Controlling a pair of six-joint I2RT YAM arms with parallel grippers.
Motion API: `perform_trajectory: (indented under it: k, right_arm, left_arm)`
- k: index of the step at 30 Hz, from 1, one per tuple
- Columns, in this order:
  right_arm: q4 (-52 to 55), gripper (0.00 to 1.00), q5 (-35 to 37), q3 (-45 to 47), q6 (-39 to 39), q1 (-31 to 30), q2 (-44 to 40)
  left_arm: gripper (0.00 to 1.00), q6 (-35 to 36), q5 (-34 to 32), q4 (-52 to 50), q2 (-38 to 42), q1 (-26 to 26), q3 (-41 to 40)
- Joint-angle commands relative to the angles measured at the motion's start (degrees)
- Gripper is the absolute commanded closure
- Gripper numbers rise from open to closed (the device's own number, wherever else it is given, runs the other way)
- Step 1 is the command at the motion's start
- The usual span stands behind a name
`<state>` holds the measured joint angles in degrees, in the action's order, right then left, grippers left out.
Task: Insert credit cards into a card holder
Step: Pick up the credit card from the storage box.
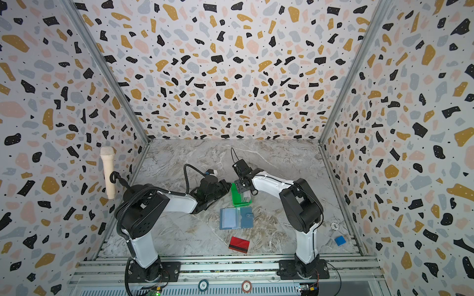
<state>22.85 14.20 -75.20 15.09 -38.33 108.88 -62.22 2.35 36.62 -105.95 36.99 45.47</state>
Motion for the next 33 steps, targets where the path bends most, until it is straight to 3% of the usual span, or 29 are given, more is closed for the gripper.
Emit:
perform_trajectory:
  k: [1,15,33]
  right_arm:
    - [3.07,0.24,2.94,-0.24,-0.07,-0.6,-2.71]
    - [3.87,0.43,5.31,-1.58,-0.66,-2.8,-3.0]
    - [4.79,0.5,6.68,-1.89,-0.59,-4.41,-4.11]
  left_arm:
    - [1.0,0.17,-1.36,2.84,1.58,0.1,-0.77]
    - [1.0,-0.27,-1.12,3.28,0.84,0.1,-0.73]
    - [1.0,-0.71,-0.68,3.85,-0.33,0.1,-0.43]
